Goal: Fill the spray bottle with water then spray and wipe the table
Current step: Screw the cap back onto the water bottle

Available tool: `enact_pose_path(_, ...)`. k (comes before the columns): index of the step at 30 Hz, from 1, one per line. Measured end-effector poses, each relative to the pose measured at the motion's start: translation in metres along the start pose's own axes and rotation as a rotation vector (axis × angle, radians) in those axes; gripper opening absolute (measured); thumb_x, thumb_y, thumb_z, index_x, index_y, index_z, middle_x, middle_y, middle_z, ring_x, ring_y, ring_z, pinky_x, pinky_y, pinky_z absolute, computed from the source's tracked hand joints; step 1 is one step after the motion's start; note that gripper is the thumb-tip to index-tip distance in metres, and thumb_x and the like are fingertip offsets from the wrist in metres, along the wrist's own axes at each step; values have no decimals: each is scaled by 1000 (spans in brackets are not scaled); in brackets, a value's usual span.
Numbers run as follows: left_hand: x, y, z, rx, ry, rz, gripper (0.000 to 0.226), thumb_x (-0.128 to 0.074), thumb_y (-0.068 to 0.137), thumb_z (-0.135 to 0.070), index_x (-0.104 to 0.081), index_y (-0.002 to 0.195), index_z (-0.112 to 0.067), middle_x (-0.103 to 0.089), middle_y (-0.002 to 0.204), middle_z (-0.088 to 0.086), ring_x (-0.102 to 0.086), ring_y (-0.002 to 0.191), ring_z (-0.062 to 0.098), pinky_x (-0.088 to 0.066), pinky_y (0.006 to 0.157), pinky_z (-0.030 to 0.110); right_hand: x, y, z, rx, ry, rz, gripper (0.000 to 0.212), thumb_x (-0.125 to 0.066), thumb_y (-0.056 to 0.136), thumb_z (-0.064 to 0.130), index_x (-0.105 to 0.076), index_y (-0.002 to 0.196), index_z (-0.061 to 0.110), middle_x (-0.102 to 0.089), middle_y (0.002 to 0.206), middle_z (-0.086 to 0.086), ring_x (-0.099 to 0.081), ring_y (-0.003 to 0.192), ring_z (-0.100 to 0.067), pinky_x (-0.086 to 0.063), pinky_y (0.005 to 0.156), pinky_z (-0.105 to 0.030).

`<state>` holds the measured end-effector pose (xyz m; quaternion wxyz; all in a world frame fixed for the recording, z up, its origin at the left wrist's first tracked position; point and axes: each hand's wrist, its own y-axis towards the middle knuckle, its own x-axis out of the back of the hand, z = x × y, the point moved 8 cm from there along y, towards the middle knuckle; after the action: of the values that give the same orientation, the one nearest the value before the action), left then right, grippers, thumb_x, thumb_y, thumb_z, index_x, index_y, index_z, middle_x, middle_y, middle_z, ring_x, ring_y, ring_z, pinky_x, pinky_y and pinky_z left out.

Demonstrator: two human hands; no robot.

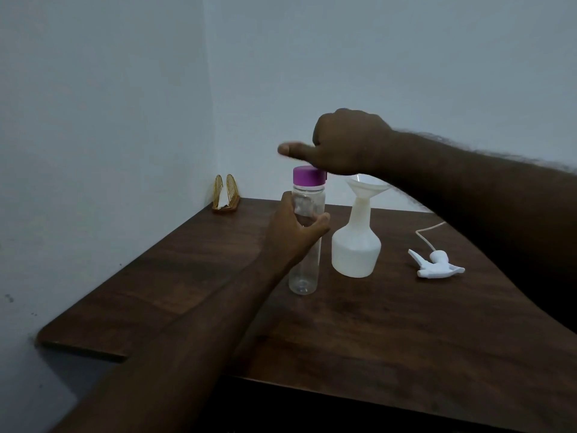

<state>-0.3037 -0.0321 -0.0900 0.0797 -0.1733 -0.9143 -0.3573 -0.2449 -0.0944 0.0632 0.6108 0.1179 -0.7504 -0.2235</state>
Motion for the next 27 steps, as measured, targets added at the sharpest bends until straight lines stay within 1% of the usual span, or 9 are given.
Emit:
enact_pose_path(3, -2, 1, 2, 11, -1, 5, 49, -72, 85, -30, -43, 123, -20, -56, 107, -8, -58, 91, 3, -44, 71, 9, -12, 2, 1, 27, 201, 133, 63, -38, 96, 64, -62, 83, 8, -62, 70, -7, -61, 58, -20, -43, 49, -24)
enact_pose_path(5, -1, 1, 2, 1, -5, -4, 47, -72, 85, -30, -45, 122, -19, -59, 107, -4, -60, 92, 7, -47, 72, 13, -24, -2, 5, 44, 301, 273, 54, -39, 99, 58, -59, 108, 9, -66, 83, -11, -65, 58, -22, -48, 46, -26)
enact_pose_path(6, -1, 0, 3, -1, -6, -4, 46, -72, 84, -30, -45, 120, -21, -59, 106, -4, -60, 92, 7, -48, 72, 13, -25, -3, 5, 40, 305, 284, 55, -37, 99, 57, -58, 111, 7, -67, 84, -13, -64, 55, -22, -48, 46, -25)
enact_pose_path(10, 0, 0, 3, 12, -2, -2, 46, -72, 85, -30, -41, 119, -26, -55, 104, -11, -58, 89, 2, -43, 69, 7, -4, -1, 1, 23, 316, -19, 61, -35, 101, 53, -62, 103, -1, -68, 98, -17, -58, 79, -24, -42, 66, -31)
enact_pose_path(12, 0, 0, 4, 11, 1, -3, 48, -72, 85, -31, -41, 121, -25, -54, 106, -10, -57, 90, 1, -43, 71, 8, -1, -3, 4, 46, 322, -66, 53, -39, 101, 51, -61, 104, 2, -67, 101, -14, -57, 81, -23, -41, 66, -31)
enact_pose_path(17, 0, 0, 5, 9, 19, -6, 52, -71, 85, -34, -43, 127, -20, -52, 107, -13, -55, 88, -2, -41, 68, 5, -28, -6, 7, 35, 363, 219, 45, -56, 94, 52, -63, 110, 11, -67, 86, -6, -61, 55, -16, -49, 44, -24)
enact_pose_path(19, 1, 0, 4, 10, 31, -5, 53, -71, 85, -34, -43, 128, -19, -50, 106, -15, -54, 86, -4, -41, 63, 3, -30, -5, 7, 48, 396, 246, 41, -61, 92, 48, -65, 109, 11, -70, 87, -7, -62, 58, -14, -52, 50, -24)
enact_pose_path(22, 3, 0, 6, 8, 35, -11, 50, -70, 86, -34, -44, 125, -20, -51, 105, -14, -54, 86, -3, -41, 64, 4, -24, -4, 12, 124, 400, 224, 36, -66, 91, 38, -63, 120, 17, -67, 111, -3, -58, 73, -9, -49, 65, -24)
enact_pose_path(27, 3, 1, 6, 15, 21, -3, 50, -71, 85, -34, -44, 125, -19, -54, 106, -10, -57, 90, 2, -42, 70, 8, -24, -7, 18, 184, 403, 361, 37, -61, 96, 18, -58, 133, 26, -60, 125, -4, -59, 75, -7, -51, 75, -23)
